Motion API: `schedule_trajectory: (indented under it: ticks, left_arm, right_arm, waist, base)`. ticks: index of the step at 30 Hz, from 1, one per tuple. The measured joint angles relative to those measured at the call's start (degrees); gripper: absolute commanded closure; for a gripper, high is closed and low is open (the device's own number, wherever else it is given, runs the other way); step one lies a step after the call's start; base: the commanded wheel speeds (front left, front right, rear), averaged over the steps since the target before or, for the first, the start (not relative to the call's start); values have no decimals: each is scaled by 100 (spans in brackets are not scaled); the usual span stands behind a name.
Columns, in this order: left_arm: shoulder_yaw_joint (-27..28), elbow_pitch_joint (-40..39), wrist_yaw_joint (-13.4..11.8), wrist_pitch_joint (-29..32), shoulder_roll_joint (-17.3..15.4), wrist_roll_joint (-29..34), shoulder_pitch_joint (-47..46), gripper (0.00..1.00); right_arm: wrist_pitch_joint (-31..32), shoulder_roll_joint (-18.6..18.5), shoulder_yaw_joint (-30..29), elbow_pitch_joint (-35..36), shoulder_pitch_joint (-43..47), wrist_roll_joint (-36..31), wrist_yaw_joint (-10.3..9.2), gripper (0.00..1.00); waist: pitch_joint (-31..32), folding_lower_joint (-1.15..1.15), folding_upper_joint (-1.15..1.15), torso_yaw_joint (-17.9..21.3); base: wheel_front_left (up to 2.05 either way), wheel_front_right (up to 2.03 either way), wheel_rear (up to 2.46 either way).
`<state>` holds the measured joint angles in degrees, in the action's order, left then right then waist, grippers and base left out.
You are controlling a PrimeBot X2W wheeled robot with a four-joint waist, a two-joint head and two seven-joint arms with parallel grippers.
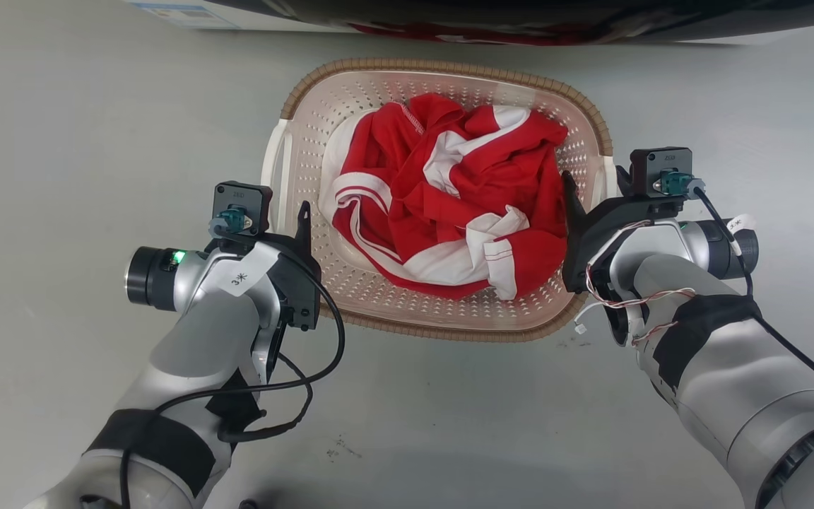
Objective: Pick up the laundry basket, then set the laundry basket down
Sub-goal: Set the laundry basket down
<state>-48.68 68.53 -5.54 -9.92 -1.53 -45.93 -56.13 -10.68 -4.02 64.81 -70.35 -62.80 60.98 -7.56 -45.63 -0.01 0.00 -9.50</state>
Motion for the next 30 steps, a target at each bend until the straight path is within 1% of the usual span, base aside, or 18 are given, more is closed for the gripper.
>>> schedule_trajectory:
  ticks: [12, 18, 23, 27, 30]
  left_arm:
    - [19, 137, 12, -144, 0, -81, 31, 0]
    - [52, 153, 100, -288, -1, -81, 34, 0]
    - [115, 147, 102, -385, -21, -81, 73, 0]
    - [168, 129, 102, -428, -76, -80, 196, 0]
    - [187, 90, 101, -438, -126, -79, 272, 0]
  right_arm:
    - [-77, 3, -2, -48, 7, 0, 0, 0]
    - [-218, 7, -55, -46, 14, 3, 0, 0]
    - [-304, 10, -122, -38, 22, 7, 4, 0]
    - [-355, 14, -207, -7, 34, 11, 70, 0]
    - [-360, 14, -272, 75, 124, 19, 156, 0]
  waist:
    - [313, 0, 0, 37]
    - [538, 0, 0, 94]
    - [775, 0, 0, 147]
    - [995, 0, 0, 193]
    - [1179, 0, 0, 228]
  base:
    - [0, 0, 0]
    - [0, 0, 0]
    - [0, 0, 0]
    - [0, 0, 0]
    - [0, 0, 0]
